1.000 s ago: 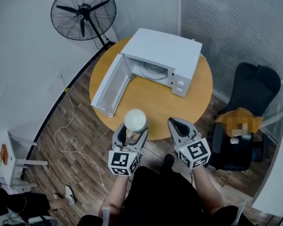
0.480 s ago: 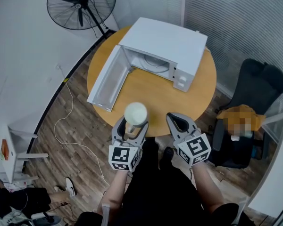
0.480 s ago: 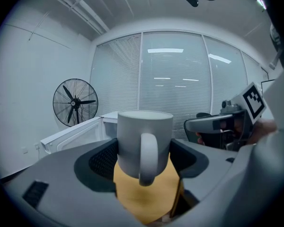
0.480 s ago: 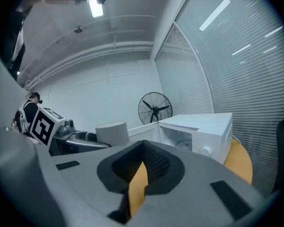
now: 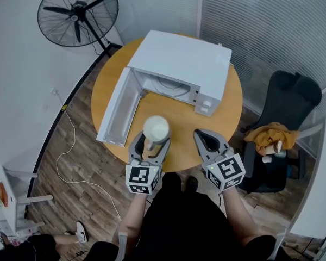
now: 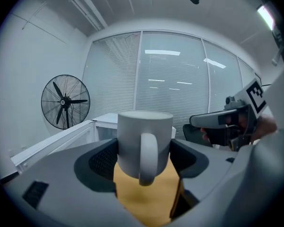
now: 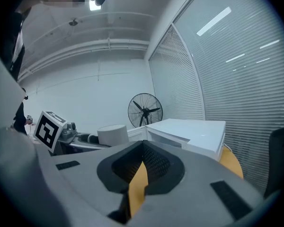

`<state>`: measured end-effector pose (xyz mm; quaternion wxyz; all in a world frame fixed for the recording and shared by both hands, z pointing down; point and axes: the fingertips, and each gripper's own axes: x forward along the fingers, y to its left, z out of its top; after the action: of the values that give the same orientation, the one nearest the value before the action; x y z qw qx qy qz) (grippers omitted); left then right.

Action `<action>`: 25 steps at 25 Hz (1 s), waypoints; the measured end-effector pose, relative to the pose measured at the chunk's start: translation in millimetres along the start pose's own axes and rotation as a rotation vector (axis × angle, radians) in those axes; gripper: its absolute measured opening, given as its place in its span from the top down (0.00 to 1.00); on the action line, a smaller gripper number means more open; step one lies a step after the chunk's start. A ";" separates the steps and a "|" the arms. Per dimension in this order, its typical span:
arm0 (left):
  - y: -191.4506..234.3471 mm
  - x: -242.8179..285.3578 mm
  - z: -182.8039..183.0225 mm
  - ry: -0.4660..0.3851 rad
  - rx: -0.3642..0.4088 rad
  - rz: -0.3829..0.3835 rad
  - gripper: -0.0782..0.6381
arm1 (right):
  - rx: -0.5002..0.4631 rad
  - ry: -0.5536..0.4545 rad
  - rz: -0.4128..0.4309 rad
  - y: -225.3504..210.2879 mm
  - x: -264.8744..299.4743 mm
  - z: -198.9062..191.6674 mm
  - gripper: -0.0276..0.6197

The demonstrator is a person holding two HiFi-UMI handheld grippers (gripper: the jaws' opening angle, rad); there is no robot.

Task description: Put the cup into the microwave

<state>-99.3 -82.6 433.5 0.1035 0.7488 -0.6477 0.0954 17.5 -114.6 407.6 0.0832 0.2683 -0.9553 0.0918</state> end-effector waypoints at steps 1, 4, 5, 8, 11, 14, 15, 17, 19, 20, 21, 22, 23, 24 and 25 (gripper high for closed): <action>4.7 5.9 1.1 0.000 0.001 -0.008 0.41 | -0.001 0.001 -0.008 -1.4 5.1 2.2 0.94; 17.6 24.0 0.1 0.007 0.008 -0.029 0.41 | 0.000 0.006 -0.030 -5.6 20.2 6.0 0.94; 21.7 29.7 -0.8 0.010 0.010 -0.036 0.41 | 0.000 0.007 -0.035 -6.3 24.9 6.9 0.94; 32.9 45.8 -3.2 0.013 0.011 -0.056 0.41 | 0.005 0.011 -0.052 -8.4 37.5 9.3 0.94; 43.3 61.3 -6.5 0.015 0.013 -0.075 0.41 | 0.011 0.019 -0.067 -10.7 50.3 9.3 0.94; 53.0 76.1 -11.3 0.017 0.023 -0.092 0.41 | 0.017 0.030 -0.081 -11.3 61.5 6.6 0.94; 56.4 81.3 -13.4 0.019 0.024 -0.096 0.41 | 0.020 0.034 -0.086 -11.6 64.8 5.3 0.94; 63.1 91.7 -18.7 0.026 0.024 -0.103 0.41 | 0.033 0.040 -0.098 -12.9 70.4 2.0 0.94; 69.1 102.3 -24.4 0.033 0.026 -0.110 0.41 | 0.048 0.047 -0.112 -14.7 74.9 -1.5 0.94; 71.9 107.8 -27.2 0.036 0.027 -0.114 0.41 | 0.054 0.050 -0.119 -15.6 77.1 -3.3 0.94; 74.4 113.5 -30.0 0.042 0.028 -0.119 0.41 | 0.059 0.055 -0.126 -16.5 79.4 -4.9 0.94; 76.2 119.2 -32.8 0.048 0.028 -0.127 0.41 | 0.063 0.059 -0.132 -17.3 81.5 -6.6 0.94; 77.0 124.7 -35.2 0.054 0.026 -0.137 0.41 | 0.067 0.064 -0.137 -18.1 83.1 -8.6 0.94; 76.9 129.8 -37.3 0.057 0.023 -0.148 0.42 | 0.073 0.070 -0.142 -18.7 84.2 -11.3 0.94; 76.5 134.6 -39.2 0.059 0.021 -0.158 0.42 | 0.080 0.078 -0.146 -19.5 84.9 -14.4 0.94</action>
<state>-156.1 -210.3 510.8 0.1219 0.7955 -0.5822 0.1159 -42.1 -169.9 441.8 0.1159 0.3366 -0.9248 0.1340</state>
